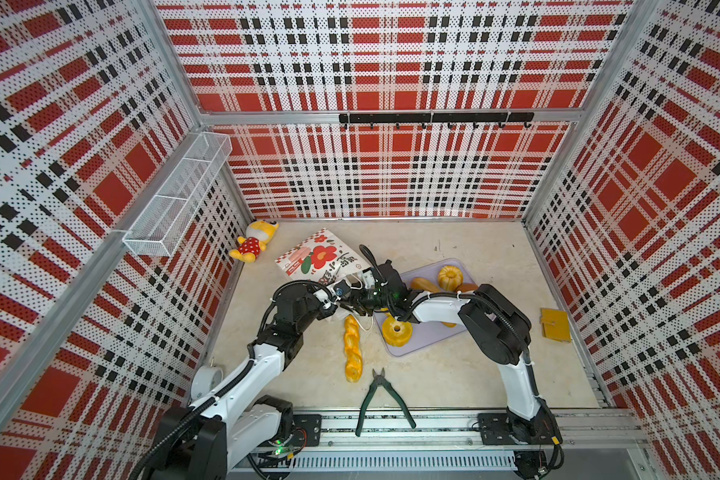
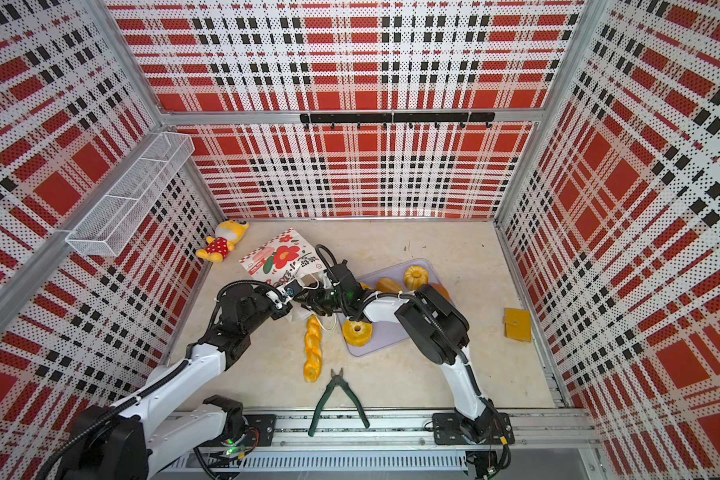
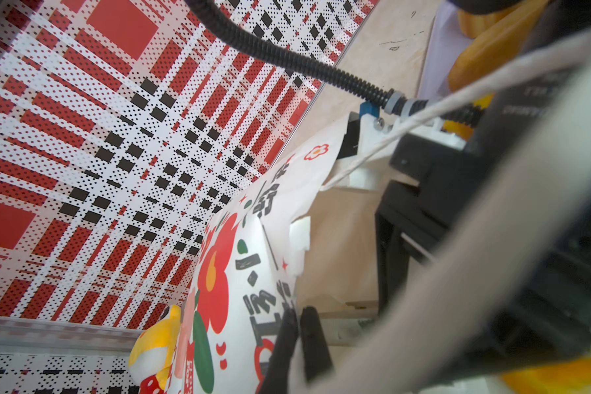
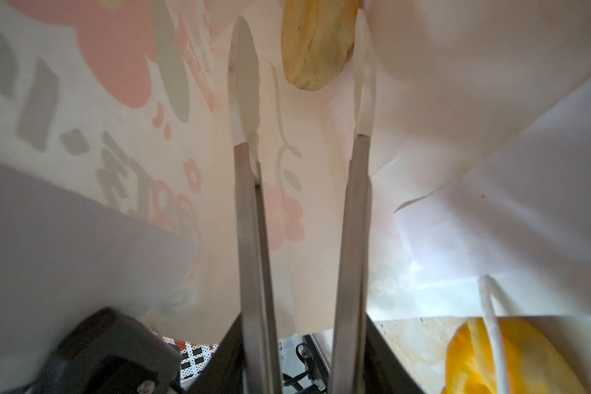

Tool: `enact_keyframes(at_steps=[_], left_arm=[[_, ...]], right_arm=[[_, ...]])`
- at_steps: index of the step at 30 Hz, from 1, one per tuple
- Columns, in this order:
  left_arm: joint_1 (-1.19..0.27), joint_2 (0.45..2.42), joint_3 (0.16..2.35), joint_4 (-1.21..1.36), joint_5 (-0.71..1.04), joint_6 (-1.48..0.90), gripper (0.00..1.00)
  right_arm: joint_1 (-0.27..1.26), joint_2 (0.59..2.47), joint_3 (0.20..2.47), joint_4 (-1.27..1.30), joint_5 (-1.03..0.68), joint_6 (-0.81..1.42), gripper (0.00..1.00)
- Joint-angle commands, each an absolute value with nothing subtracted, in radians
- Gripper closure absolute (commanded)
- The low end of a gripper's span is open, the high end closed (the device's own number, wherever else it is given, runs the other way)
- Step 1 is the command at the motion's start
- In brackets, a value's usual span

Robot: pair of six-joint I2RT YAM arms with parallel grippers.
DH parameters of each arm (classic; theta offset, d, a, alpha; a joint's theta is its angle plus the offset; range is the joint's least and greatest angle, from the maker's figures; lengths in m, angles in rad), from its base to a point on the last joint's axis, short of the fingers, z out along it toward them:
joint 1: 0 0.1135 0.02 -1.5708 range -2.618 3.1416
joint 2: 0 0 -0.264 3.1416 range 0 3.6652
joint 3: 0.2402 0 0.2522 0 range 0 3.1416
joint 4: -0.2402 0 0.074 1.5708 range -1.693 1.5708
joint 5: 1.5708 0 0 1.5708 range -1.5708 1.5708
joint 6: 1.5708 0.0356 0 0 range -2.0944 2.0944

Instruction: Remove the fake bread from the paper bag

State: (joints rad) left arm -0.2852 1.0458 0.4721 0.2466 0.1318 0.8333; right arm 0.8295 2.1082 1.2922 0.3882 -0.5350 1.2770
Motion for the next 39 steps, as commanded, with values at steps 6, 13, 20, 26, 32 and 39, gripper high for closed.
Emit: enact_keyframes(at_steps=[6, 13, 20, 26, 32, 39], left_arm=[[-0.295, 1.064, 0.467, 0.308, 0.171, 0.816, 1.00], [-0.327, 1.083, 0.471, 0.315, 0.181, 0.815, 1.00], [-0.336, 1.103, 0.461, 0.344, 0.187, 0.795, 1.00], [-0.346, 1.090, 0.445, 0.351, 0.172, 0.783, 1.00], [-0.347, 1.065, 0.421, 0.351, 0.152, 0.772, 1.00], [-0.346, 1.055, 0.415, 0.357, 0.127, 0.750, 1.00]], right_arm=[[0.827, 2.169, 1.352, 0.439, -0.566, 1.245, 0.52], [0.830, 2.246, 1.457, 0.393, -0.611, 1.202, 0.50], [0.826, 2.292, 1.484, 0.486, -0.663, 1.172, 0.76], [0.814, 2.184, 1.378, 0.471, -0.652, 1.115, 1.00], [0.794, 2.036, 1.243, 0.385, -0.632, 1.033, 1.00], [0.781, 1.913, 1.146, 0.305, -0.611, 0.992, 1.00]])
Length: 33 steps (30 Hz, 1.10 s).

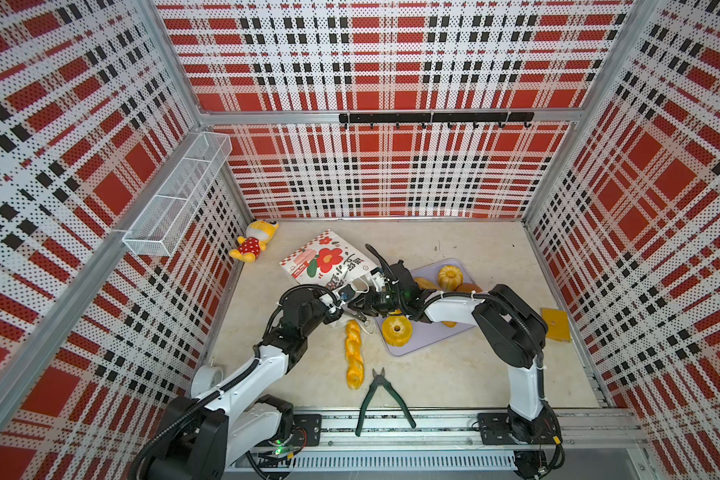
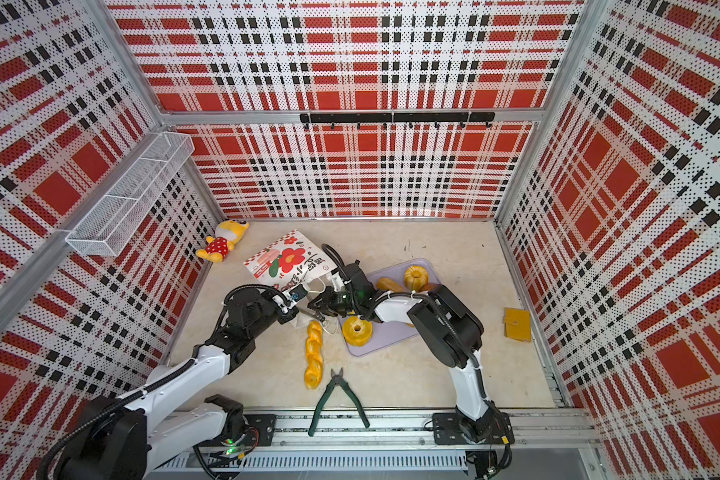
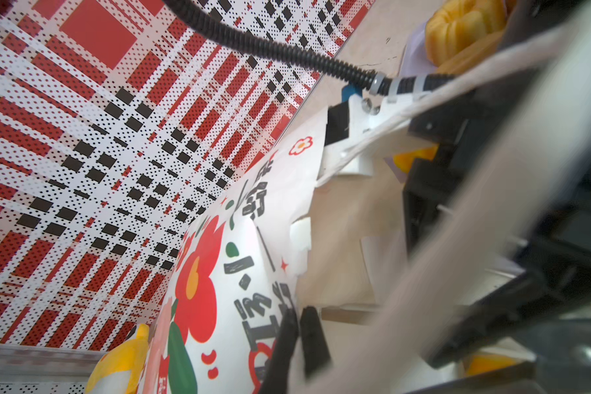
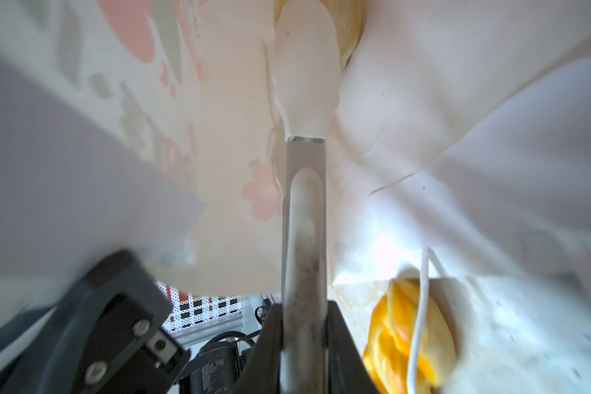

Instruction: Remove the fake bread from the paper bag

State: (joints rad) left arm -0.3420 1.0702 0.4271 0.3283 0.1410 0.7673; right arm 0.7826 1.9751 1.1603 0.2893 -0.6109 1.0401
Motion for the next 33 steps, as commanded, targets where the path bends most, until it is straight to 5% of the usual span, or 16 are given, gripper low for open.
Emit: enact_keyframes(at_steps=[1, 23, 33], left_arm=[[-0.347, 1.057, 0.416, 0.358, 0.121, 0.746, 1.00], [-0.348, 1.052, 0.436, 0.371, 0.093, 0.697, 1.00], [-0.356, 1.066, 0.470, 0.375, -0.029, 0.663, 1.00]], right_arm=[[0.782, 1.902, 1.139, 0.298, -0.612, 0.992, 1.00], [0.782, 1.850, 1.013, 0.448, -0.571, 1.050, 1.00], [0.779, 1.678, 0.949, 0.215, -0.546, 0.933, 1.00]])
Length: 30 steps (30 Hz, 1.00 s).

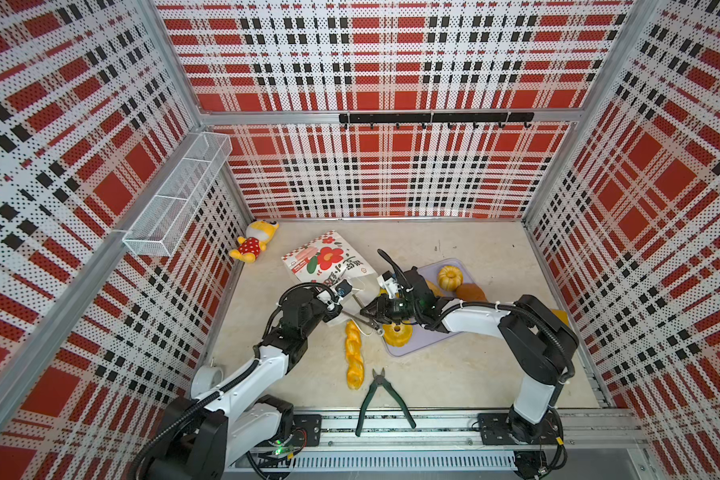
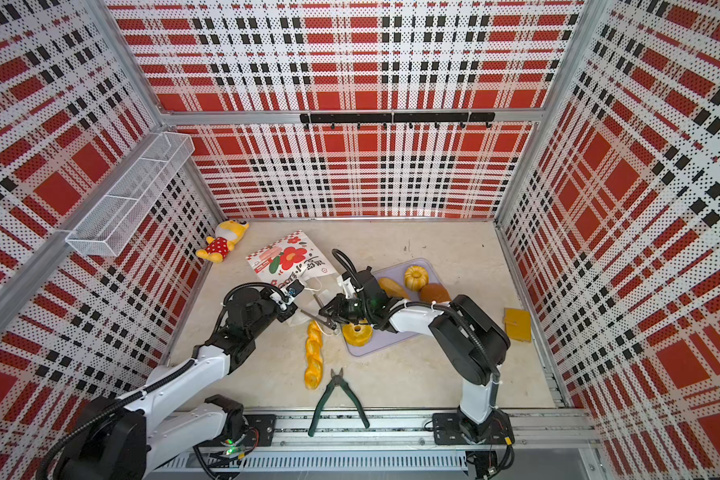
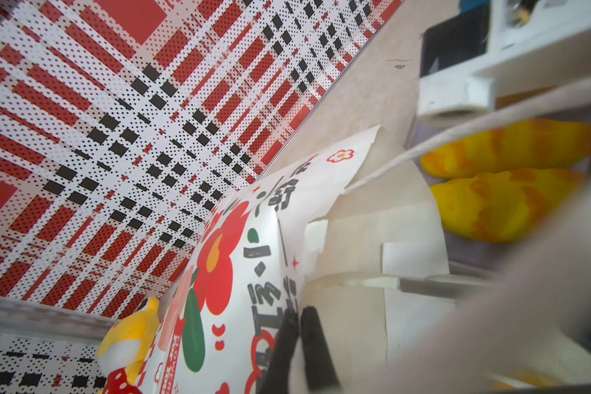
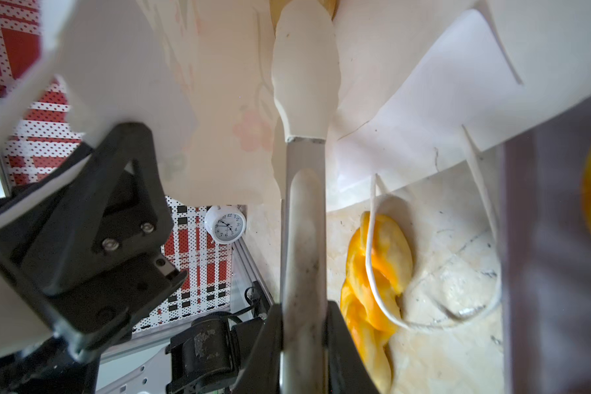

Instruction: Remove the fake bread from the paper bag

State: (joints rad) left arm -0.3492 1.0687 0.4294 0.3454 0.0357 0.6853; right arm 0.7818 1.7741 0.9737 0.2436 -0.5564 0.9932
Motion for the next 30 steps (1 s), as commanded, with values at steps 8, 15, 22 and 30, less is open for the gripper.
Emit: enact_keyframes(at_steps=[8, 15, 22, 30], left_arm=[[-0.311, 1.137, 0.536, 0.396, -0.103, 0.644, 1.00], [-0.202, 1.145, 0.554, 0.420, -0.055, 0.608, 1.00], [-0.167, 1.106, 0.527, 0.418, -0.008, 0.610, 1.00], [-0.179, 1.054, 0.469, 0.420, 0.106, 0.655, 1.00]], right_arm=[[0.705, 1.407, 0.869, -0.050, -0.587, 0.815, 1.00], [0.486, 1.326, 0.982, -0.189, -0.747, 0.746, 1.00], [0.338, 1.582, 1.223, -0.081, -0.694, 0.773, 1.00], [0.334, 2.068, 1.563, 0.129, -0.610, 0.912, 1.00]])
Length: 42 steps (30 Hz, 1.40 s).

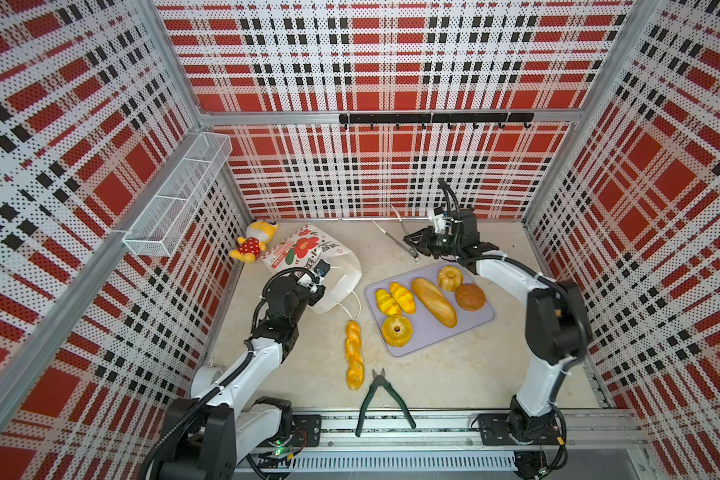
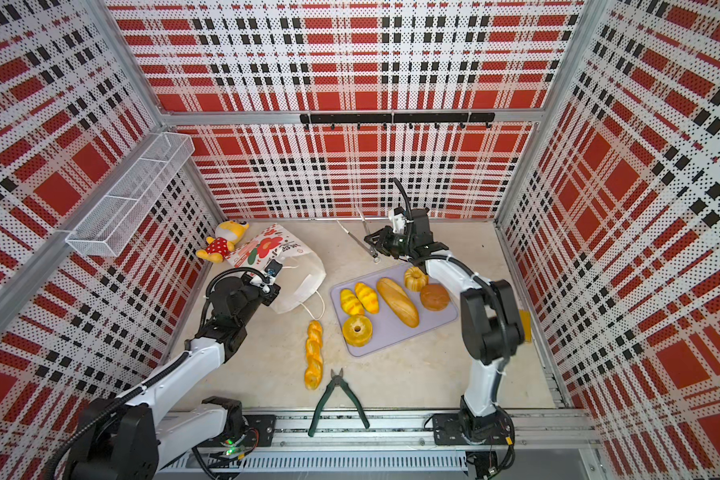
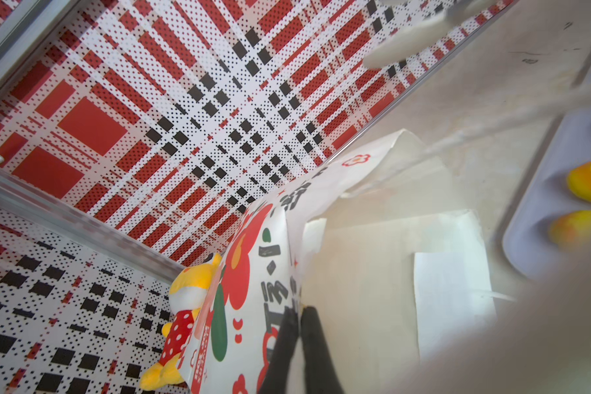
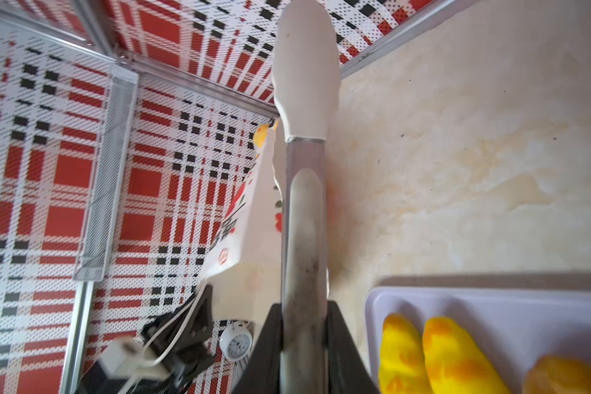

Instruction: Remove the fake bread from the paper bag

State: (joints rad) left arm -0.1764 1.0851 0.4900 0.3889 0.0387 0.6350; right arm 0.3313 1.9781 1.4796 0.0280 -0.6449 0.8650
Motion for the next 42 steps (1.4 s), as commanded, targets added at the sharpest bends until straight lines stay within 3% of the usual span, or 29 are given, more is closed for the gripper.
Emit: enact_keyframes(at_steps=[1, 7, 9, 12, 17, 27, 42], left_arm=[[-0.177, 1.047, 0.461, 0.419, 0.115, 0.659, 1.00], [-0.177, 1.026, 0.434, 0.409, 0.147, 0.689, 1.00], [-0.177, 1.020, 0.429, 0.408, 0.154, 0.696, 1.00], [-0.178, 1.009, 0.424, 0.406, 0.160, 0.703, 1.00], [-0.176, 0.999, 0.424, 0.403, 0.163, 0.713, 1.00], [-0.178, 0.997, 0.429, 0.401, 0.162, 0.718, 1.00], [-0.188, 0.974, 0.408, 0.400, 0.136, 0.712, 1.00]], right_arm=[[0.333, 2.119, 1.610, 0.128, -0.609, 0.914, 1.00], [0.328, 2.331, 1.826, 0.043, -0.623, 0.910, 0.97], [0.326, 2.365, 1.874, -0.011, -0.619, 0.883, 0.70], [0.318, 2.381, 1.923, -0.115, -0.600, 0.824, 0.45], [0.308, 2.363, 2.001, -0.339, -0.550, 0.659, 0.32], [0.361, 2.325, 2.105, -0.689, -0.227, 0.137, 0.15], [0.452, 2.537, 2.361, -0.843, -0.118, 0.081, 0.19]])
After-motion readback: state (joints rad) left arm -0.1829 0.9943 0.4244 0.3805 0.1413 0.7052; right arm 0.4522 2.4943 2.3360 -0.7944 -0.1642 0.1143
